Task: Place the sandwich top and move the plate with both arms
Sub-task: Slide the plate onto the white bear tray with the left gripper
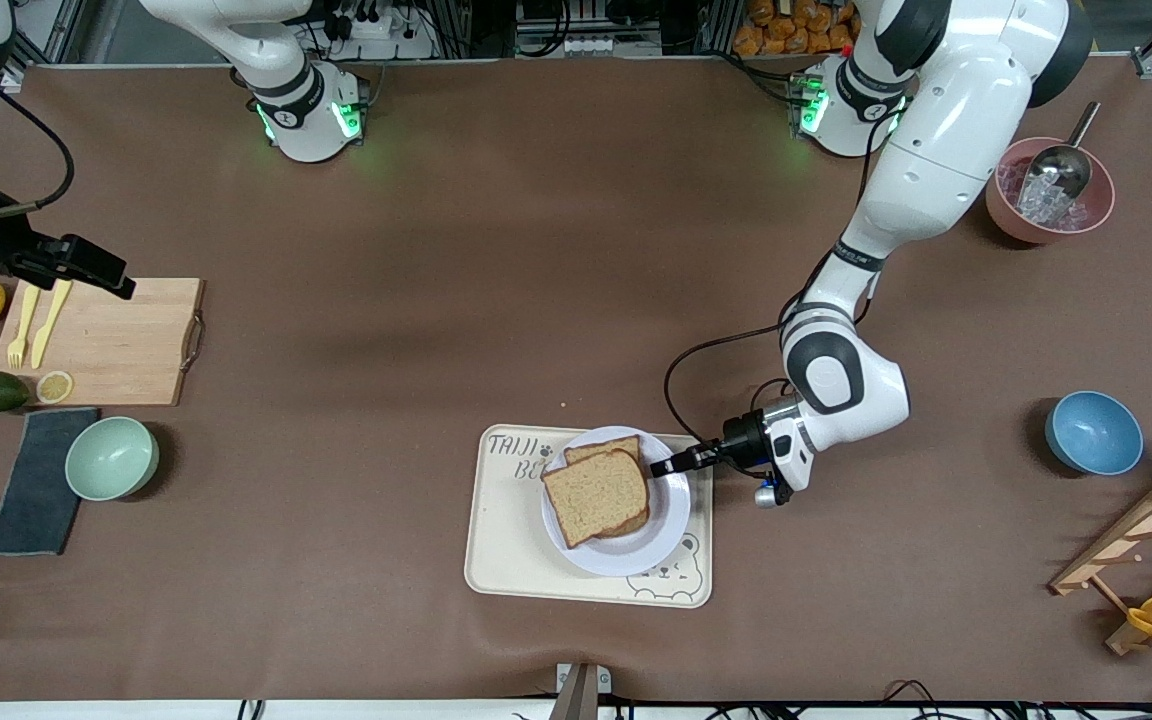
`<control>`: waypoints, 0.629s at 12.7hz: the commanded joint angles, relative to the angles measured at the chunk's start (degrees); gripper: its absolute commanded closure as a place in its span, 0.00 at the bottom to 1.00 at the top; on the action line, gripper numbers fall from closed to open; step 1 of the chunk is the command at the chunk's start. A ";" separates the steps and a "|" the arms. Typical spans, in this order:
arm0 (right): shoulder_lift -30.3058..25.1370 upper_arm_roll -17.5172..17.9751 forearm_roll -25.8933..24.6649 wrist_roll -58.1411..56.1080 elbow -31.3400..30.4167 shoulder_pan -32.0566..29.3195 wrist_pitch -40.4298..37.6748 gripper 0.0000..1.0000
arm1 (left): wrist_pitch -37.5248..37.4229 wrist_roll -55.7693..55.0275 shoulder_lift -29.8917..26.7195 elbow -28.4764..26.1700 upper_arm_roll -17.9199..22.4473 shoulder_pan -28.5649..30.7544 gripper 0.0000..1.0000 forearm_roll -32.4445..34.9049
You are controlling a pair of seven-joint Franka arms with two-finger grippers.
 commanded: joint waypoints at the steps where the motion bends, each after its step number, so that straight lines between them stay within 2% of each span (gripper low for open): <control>1: -1.53 0.84 -1.26 -0.04 -0.82 -0.77 1.14 0.00 | 1.16 0.31 2.96 4.07 0.39 -1.70 1.00 -1.75; 6: -1.00 0.84 -1.26 0.40 -1.08 -0.42 1.59 0.00 | 3.46 1.10 5.25 6.11 0.48 -3.02 0.98 -1.31; 7: -1.00 0.84 -1.26 0.40 -1.17 -0.42 1.50 0.00 | 3.37 1.10 5.25 6.11 0.48 -2.93 0.46 -1.22; 8: -1.00 0.84 -1.26 0.40 -1.17 -0.42 1.41 0.00 | 3.54 2.32 5.25 6.11 0.65 -3.02 0.00 -0.35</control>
